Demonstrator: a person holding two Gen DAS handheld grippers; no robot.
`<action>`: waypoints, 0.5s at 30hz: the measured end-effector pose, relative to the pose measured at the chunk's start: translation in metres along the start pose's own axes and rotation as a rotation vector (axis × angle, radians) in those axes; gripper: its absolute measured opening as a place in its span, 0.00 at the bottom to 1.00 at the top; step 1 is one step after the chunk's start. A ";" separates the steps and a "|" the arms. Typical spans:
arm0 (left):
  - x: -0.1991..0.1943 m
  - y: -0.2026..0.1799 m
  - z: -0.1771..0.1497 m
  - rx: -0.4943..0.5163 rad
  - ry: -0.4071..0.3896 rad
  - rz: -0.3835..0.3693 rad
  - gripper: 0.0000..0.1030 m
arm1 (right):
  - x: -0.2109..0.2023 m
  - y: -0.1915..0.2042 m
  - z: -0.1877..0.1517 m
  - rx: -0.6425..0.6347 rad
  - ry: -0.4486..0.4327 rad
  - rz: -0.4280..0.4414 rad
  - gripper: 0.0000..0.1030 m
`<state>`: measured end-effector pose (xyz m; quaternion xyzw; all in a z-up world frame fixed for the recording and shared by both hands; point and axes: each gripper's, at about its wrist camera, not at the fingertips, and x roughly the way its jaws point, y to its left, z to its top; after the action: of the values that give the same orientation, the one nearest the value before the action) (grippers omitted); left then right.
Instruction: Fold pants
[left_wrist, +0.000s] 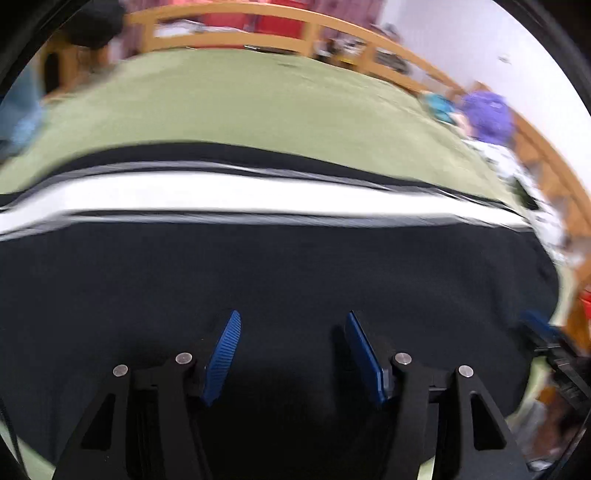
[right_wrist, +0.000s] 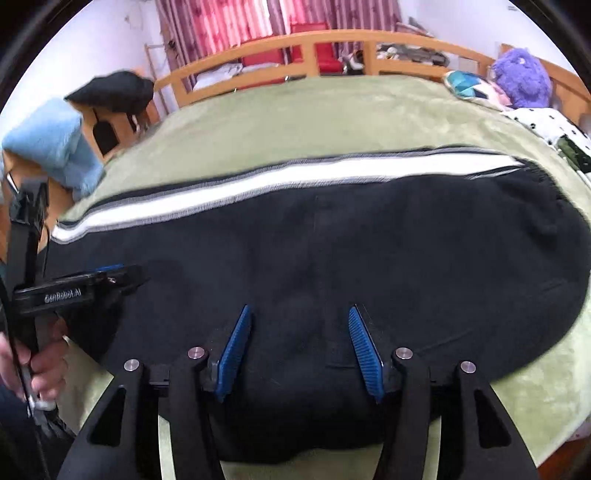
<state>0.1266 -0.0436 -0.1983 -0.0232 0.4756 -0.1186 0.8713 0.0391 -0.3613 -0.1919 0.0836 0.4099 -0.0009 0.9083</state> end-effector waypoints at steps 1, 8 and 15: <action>-0.003 0.020 0.001 -0.014 -0.006 0.064 0.56 | -0.003 -0.001 0.001 -0.005 -0.011 -0.021 0.53; -0.034 0.181 -0.007 -0.202 0.011 0.245 0.55 | 0.003 -0.040 0.010 0.056 -0.017 -0.173 0.60; -0.064 0.268 -0.031 -0.267 -0.030 0.416 0.68 | 0.013 -0.058 0.010 0.081 0.023 -0.261 0.60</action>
<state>0.1176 0.2336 -0.2037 -0.0413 0.4684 0.1277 0.8733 0.0513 -0.4191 -0.2038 0.0661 0.4272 -0.1348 0.8916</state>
